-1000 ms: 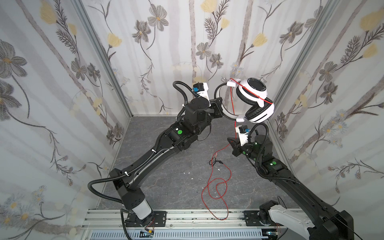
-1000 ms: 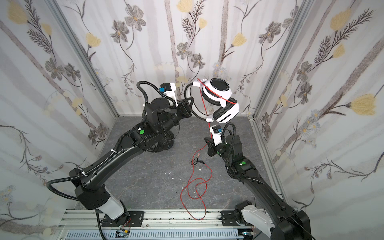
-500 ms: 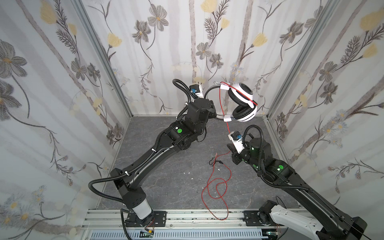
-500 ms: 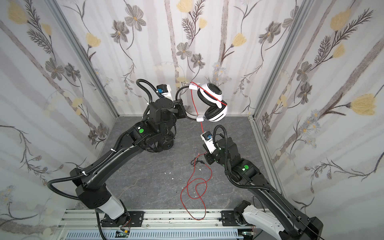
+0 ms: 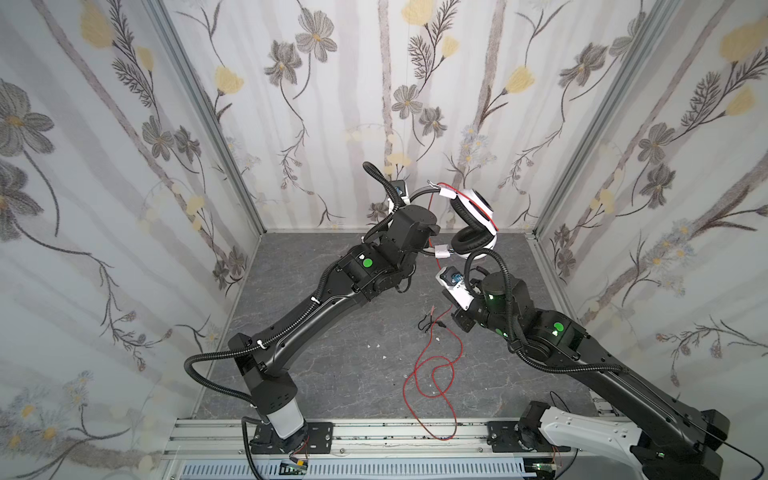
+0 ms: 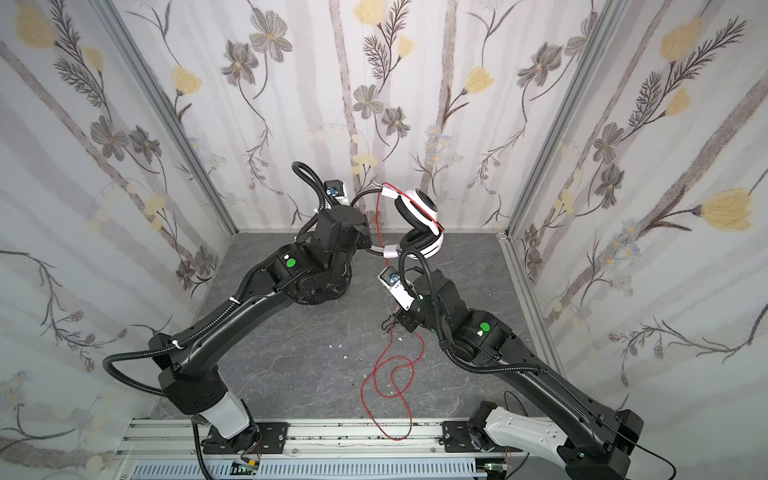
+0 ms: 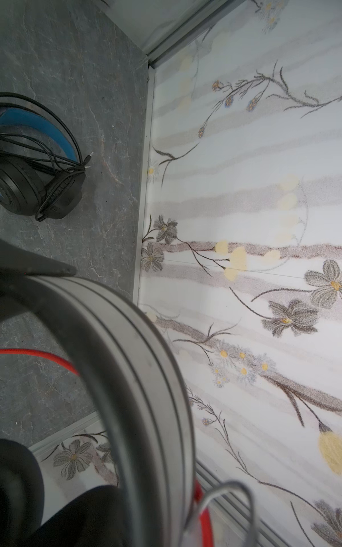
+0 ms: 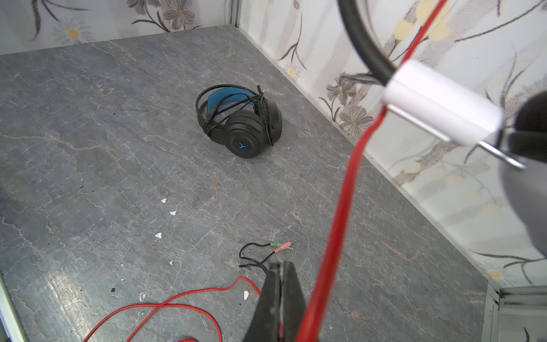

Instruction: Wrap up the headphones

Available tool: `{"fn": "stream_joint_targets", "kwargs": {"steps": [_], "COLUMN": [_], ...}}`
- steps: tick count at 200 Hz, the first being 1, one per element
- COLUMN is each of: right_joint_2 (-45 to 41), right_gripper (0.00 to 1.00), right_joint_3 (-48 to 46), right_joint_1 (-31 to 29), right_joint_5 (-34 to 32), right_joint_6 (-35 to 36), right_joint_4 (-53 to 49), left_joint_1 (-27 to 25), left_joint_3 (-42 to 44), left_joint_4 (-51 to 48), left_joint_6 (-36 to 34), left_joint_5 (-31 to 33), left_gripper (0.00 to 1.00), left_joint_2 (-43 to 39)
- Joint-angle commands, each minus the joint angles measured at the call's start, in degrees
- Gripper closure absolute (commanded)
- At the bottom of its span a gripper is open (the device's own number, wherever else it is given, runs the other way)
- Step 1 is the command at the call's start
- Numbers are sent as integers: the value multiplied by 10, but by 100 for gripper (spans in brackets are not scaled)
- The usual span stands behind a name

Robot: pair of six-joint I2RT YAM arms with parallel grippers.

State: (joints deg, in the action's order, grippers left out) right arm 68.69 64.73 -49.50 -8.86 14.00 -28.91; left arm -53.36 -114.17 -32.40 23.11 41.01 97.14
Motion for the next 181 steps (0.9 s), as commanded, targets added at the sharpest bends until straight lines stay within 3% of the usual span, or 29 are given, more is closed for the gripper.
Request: {"fn": "stream_joint_targets", "kwargs": {"steps": [1,30,76,149,181], "right_joint_2": [9,-2,-22,-7,-6], "right_gripper": [100,100,100,98,96], "right_joint_3": [13,19,25,54,63], "right_joint_1": [-18,-23,-22,10,16], "right_joint_5": [16,62,78,71,61], "right_joint_6": [-8,-28,-48,-41,-15], "right_joint_4": [2,18,41,11,-6], "left_joint_1": [0,-2,-11,-69,-92], "left_joint_3": [-20,-20,13,74,80], "left_joint_4": [5,-7,12,64,48], "left_joint_6": [43,33,-32,-268,-348], "left_joint_5": [27,44,73,131,115], "left_gripper": [100,100,100,100,100], "left_joint_2": [8,14,4,-34,-44]}}
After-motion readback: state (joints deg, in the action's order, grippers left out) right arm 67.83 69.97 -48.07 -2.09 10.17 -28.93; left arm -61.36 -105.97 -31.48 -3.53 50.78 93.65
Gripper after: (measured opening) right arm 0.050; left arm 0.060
